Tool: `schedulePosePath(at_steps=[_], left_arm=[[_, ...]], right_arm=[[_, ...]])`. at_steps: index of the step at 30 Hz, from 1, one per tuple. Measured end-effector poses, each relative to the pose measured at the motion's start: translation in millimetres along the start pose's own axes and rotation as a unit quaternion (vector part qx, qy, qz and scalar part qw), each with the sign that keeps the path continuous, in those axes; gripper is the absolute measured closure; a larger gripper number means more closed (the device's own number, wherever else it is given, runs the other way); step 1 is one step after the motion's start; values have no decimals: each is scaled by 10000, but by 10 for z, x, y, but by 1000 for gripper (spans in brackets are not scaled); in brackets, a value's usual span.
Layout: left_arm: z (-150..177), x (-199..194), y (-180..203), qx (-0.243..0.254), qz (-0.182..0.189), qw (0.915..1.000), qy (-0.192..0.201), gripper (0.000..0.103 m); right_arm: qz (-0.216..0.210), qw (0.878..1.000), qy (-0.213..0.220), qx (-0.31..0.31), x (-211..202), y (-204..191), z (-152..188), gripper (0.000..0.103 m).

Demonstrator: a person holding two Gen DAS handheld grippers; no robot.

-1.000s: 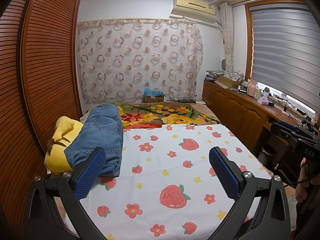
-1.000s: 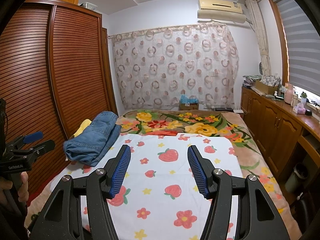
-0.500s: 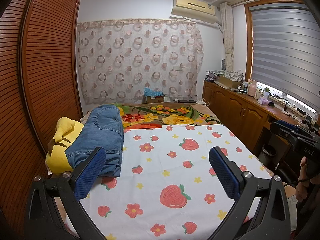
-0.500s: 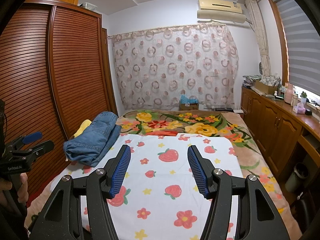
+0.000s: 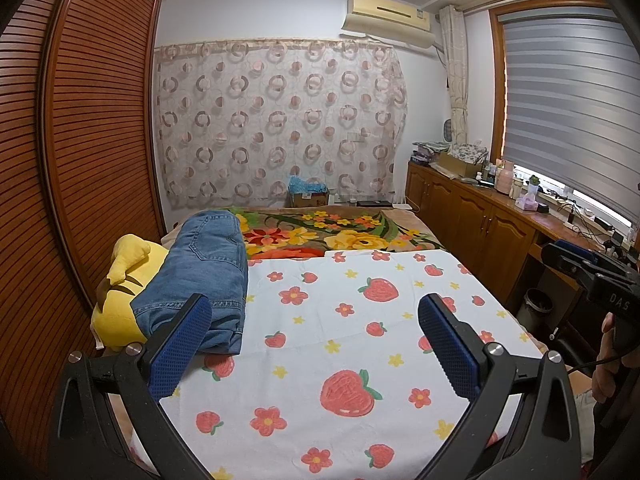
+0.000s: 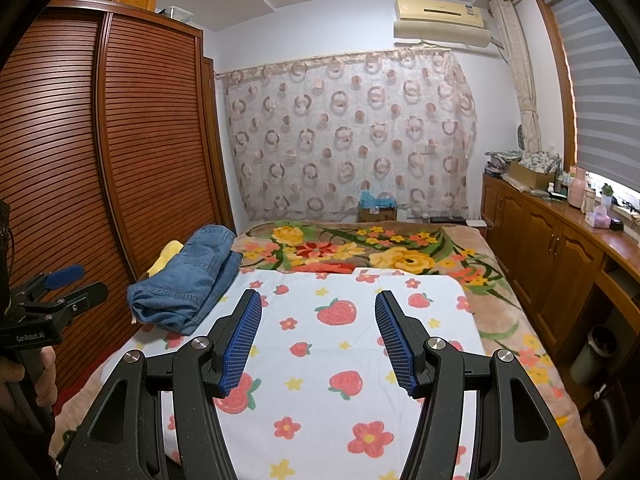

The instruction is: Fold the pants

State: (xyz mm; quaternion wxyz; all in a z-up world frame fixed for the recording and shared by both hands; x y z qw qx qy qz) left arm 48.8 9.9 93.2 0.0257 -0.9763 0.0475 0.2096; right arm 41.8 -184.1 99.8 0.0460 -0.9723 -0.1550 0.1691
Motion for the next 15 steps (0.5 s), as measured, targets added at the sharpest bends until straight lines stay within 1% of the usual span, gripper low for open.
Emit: schedulePosePath(at_steps=[15], left_arm=[[5, 1, 2, 0, 1, 10000, 4, 0]], right_arm=[[8, 10000, 12, 1, 3, -11, 1, 42]])
Point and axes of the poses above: each gripper's, at about its wrist camera, not at the fingertips, and x roughly the way its jaws point, y to its right, z to its underside, the point moved 3 cm from there along x, roughly the way its jaws point, and after that the axes turned 6 degrees about x, right-handed, at the moved point
